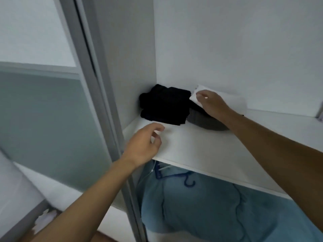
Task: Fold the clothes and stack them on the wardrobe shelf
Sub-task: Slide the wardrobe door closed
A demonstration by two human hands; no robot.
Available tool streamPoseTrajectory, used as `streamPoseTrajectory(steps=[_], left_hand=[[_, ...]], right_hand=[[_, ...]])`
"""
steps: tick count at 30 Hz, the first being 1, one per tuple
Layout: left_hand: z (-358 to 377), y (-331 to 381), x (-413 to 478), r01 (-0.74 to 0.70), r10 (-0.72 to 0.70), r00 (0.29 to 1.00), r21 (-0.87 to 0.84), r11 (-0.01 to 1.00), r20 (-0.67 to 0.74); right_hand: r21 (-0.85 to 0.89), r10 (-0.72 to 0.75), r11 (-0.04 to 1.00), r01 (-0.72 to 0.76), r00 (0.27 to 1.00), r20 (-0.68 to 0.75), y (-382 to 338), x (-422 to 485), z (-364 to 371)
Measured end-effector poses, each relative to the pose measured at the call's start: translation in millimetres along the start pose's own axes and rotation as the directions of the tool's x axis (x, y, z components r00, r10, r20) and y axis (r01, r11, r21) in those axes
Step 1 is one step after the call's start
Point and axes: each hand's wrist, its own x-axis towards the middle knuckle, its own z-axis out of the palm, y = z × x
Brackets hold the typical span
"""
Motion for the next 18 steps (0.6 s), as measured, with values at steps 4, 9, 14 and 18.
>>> streamPoseTrajectory(steps=[4, 9, 14, 18], left_hand=[[-51.9, -21.1, -31.0, 0.089, -0.071, 0.977, 0.085, 0.992, -0.201], [-83.8, -37.3, -36.9, 0.289, -0.21, 0.941, 0.311, 0.905, -0.264], [-85.1, -38.8, -48.1, 0.263, -0.23, 0.964, 0.347, 0.9, -0.133], [-86.0, -39.4, -55.5, 0.226, -0.213, 0.974, 0.328, 0.917, -0.075]], right_hand=[[0.246, -0.123, 0.963, 0.107, 0.991, 0.049, -84.1, -19.1, 21.2], [0.397, -0.2, 0.913, 0.096, 0.952, 0.231, -178.0, -41.9, 54.7], [0.508, -0.156, 0.861, -0.014, 0.944, 0.292, -227.2, -54.6, 90.1], [0.69, 0.021, 0.676, -0.258, 0.943, 0.331, -241.6, -63.4, 110.3]])
